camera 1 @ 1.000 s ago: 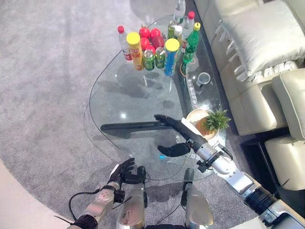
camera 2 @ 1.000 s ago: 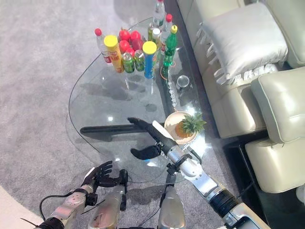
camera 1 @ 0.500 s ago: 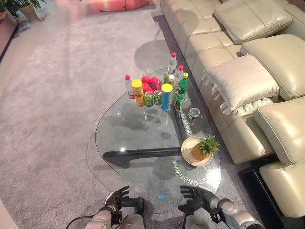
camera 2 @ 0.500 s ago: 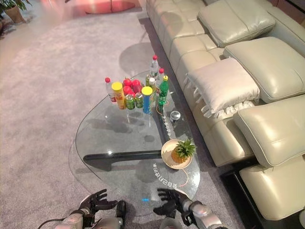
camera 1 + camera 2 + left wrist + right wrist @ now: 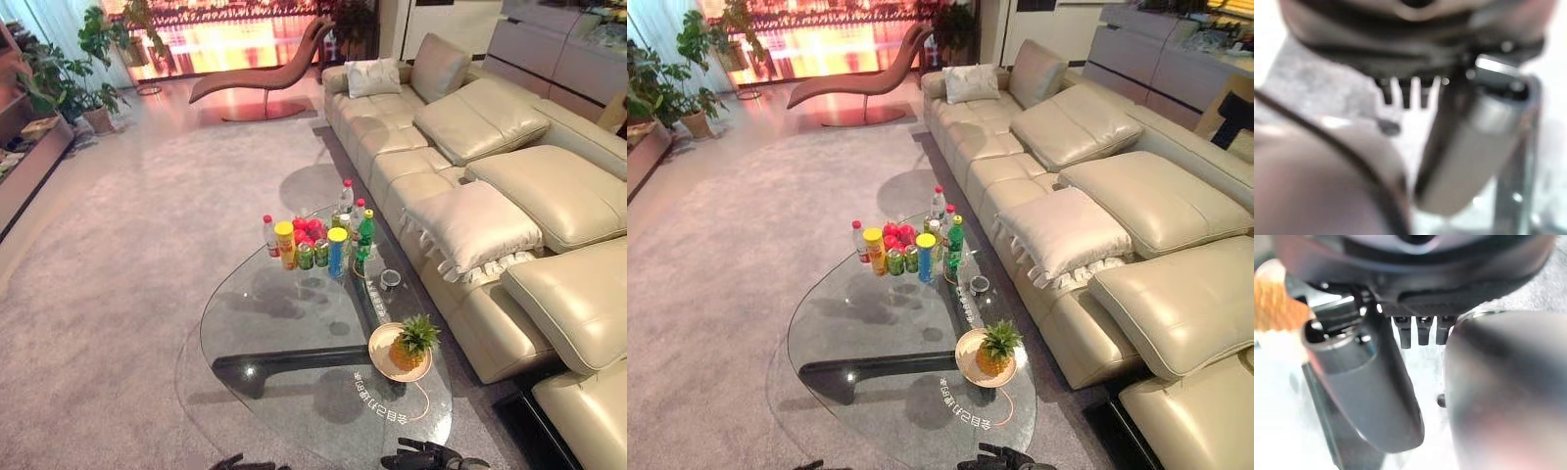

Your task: Pick up the fruit to the plate

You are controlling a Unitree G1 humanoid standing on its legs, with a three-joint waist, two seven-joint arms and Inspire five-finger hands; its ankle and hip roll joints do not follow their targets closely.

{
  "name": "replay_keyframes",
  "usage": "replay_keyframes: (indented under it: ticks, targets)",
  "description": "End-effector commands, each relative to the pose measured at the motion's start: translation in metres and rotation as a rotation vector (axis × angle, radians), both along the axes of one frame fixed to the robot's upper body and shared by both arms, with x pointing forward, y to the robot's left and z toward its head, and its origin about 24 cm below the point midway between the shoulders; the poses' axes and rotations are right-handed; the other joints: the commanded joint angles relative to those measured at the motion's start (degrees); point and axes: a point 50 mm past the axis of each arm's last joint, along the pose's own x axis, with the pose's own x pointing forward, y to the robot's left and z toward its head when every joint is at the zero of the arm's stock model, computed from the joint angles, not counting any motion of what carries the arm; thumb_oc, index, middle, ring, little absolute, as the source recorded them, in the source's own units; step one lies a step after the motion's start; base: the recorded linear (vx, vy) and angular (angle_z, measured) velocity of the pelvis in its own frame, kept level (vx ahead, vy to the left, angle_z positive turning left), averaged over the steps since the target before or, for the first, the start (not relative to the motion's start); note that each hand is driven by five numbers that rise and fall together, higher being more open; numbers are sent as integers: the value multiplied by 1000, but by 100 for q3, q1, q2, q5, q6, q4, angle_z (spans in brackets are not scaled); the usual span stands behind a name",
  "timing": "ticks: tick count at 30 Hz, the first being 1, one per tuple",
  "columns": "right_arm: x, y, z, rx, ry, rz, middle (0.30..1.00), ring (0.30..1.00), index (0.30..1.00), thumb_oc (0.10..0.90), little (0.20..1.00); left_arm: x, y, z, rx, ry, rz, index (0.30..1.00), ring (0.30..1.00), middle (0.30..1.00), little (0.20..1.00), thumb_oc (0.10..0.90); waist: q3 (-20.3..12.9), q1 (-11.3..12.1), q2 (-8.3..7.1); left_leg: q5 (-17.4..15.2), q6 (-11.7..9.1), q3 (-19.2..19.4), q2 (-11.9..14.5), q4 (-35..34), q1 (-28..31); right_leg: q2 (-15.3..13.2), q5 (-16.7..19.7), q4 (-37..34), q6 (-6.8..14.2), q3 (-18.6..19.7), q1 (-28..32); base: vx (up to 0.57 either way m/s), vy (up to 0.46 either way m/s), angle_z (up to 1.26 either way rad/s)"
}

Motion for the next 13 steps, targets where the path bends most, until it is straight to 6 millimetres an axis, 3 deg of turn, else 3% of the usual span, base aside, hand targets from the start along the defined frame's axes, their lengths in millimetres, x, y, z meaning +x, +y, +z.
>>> replay_keyframes:
  ticks: [1, 13]
  targets:
    - [-24, -6, -5, -71, 129, -22, 900, 900, 900, 800, 900, 10, 2, 1, 17, 15, 34, 900, 900, 900, 900, 800, 233, -48, -122, -423, 61, -21, -474, 35, 3, 617, -332, 36, -260, -59, 115, 35, 6, 0]
    - [-33, -4, -8, -140, 172, -94, 900, 900, 900, 800, 900, -1, -2, -2, 6, 62, 102, 900, 900, 900, 900, 800, 77, -88, -89, -490, 98, -14, -454, -5, 118, 607, -359, 31, -251, -37, 205, 3, 1, 0]
